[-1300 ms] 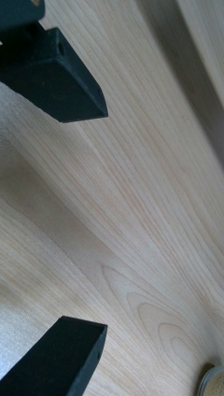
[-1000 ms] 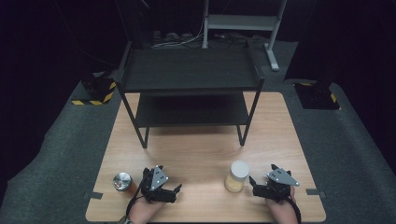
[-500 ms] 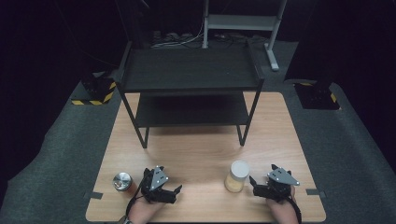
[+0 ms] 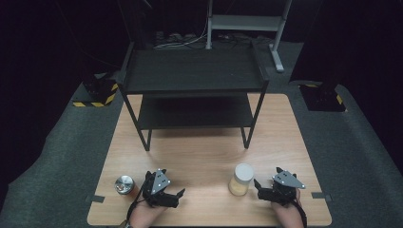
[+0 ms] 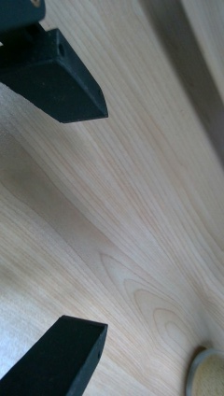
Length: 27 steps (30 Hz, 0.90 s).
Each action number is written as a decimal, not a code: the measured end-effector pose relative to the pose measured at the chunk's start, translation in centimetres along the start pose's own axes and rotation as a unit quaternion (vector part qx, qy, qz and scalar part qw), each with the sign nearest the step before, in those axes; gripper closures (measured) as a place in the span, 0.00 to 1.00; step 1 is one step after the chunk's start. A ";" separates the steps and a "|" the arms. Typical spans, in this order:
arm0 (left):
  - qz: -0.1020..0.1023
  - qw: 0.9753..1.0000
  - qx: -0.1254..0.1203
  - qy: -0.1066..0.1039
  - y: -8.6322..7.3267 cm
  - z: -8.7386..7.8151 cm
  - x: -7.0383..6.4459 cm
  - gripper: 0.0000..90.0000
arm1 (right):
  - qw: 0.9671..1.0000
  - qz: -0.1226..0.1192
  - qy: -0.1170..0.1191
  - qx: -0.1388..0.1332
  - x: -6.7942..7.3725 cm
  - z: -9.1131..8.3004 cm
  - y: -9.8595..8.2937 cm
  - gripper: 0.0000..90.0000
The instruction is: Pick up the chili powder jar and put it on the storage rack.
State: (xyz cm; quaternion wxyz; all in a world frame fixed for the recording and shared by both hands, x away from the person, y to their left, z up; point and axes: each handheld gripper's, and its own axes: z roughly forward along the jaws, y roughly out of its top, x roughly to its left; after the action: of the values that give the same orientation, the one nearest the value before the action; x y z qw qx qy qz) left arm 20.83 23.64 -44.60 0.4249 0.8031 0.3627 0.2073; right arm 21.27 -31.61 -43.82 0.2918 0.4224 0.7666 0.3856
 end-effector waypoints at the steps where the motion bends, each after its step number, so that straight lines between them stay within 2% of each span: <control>1: 0.000 1.000 -0.001 -0.001 0.1 -0.1 0.0 0.01 | 1.000 0.000 0.000 0.000 0.0 0.0 0.0 0.01; 11: 0.000 1.000 -0.021 -0.009 0.5 -1.4 -0.2 0.01 | 1.000 -0.001 0.001 0.001 0.0 0.0 0.0 0.01; 17: 0.012 0.999 -0.034 -0.008 0.9 -2.6 -0.7 0.01 | 1.000 -0.003 0.001 0.001 0.0 0.0 0.0 0.01; 22: 0.014 0.999 -0.042 -0.011 1.1 -3.2 -0.8 0.01 | 1.000 -0.003 0.001 0.001 0.0 0.0 0.0 0.01; 27: 0.008 0.999 -0.052 -0.013 1.0 -3.9 -0.5 0.01 | 1.000 -0.003 0.001 0.001 0.0 0.0 0.0 0.01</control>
State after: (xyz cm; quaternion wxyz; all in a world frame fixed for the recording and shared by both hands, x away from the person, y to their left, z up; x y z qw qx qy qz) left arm 18.36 24.95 -41.63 0.4688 0.7853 0.3401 0.2189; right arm 21.31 -31.58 -43.80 0.2913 0.4199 0.7689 0.3842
